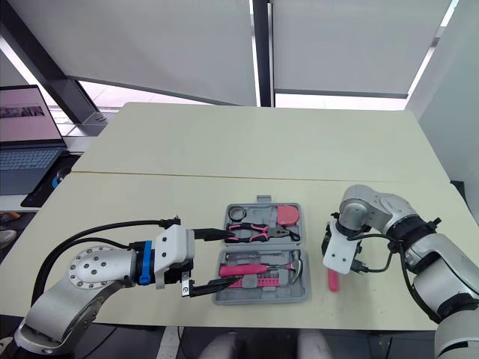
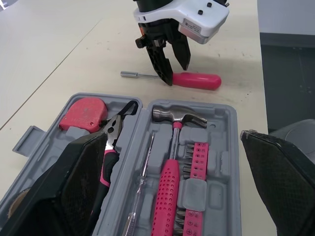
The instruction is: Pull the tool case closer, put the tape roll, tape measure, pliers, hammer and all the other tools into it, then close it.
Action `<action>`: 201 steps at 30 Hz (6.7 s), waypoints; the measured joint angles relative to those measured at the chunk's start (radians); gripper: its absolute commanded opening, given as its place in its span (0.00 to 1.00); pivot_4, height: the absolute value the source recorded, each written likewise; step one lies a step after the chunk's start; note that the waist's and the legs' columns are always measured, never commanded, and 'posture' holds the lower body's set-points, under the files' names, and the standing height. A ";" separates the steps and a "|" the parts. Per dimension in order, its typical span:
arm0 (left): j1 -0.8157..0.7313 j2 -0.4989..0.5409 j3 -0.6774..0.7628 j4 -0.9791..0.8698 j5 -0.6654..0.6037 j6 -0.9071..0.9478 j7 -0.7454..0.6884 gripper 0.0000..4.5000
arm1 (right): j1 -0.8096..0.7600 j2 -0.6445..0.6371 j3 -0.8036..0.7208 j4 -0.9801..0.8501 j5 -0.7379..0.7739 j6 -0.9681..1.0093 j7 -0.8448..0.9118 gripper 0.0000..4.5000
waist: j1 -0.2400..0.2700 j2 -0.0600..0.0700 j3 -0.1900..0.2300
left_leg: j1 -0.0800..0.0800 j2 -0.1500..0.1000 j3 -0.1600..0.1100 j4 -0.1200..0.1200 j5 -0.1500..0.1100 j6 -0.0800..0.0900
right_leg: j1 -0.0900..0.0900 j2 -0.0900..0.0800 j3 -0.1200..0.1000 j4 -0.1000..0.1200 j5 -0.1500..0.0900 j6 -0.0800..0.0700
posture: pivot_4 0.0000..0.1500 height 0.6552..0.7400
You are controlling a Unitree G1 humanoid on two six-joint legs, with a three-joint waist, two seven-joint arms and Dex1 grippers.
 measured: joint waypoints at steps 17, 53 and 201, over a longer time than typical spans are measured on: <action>-0.012 -0.006 -0.006 0.003 0.007 -0.004 0.003 1.00 | 0.161 -0.084 -0.096 -0.194 0.117 0.219 -0.002 0.14 | 0.004 -0.001 0.000 | 0.000 0.000 -0.001 0.000 0.000 -0.001 | 0.001 0.000 0.000 0.001 0.000 0.000 | 1.00 1.00; -0.083 -0.016 -0.066 0.063 0.067 -0.049 -0.024 1.00 | 0.605 0.166 -0.786 -0.707 0.583 2.057 -0.791 0.21 | -0.003 -0.008 -0.005 | 0.001 0.001 -0.001 0.000 -0.001 0.003 | 0.001 0.002 0.000 0.002 0.000 0.000 | 1.00 1.00; 0.299 0.158 0.236 0.172 0.081 -0.319 -0.241 1.00 | 0.507 0.159 -0.104 -0.974 0.559 1.535 -0.496 0.01 | 0.000 -0.002 -0.001 | -0.001 0.001 -0.002 -0.001 -0.002 0.003 | -0.002 0.001 -0.001 0.001 0.000 0.000 | 1.00 1.00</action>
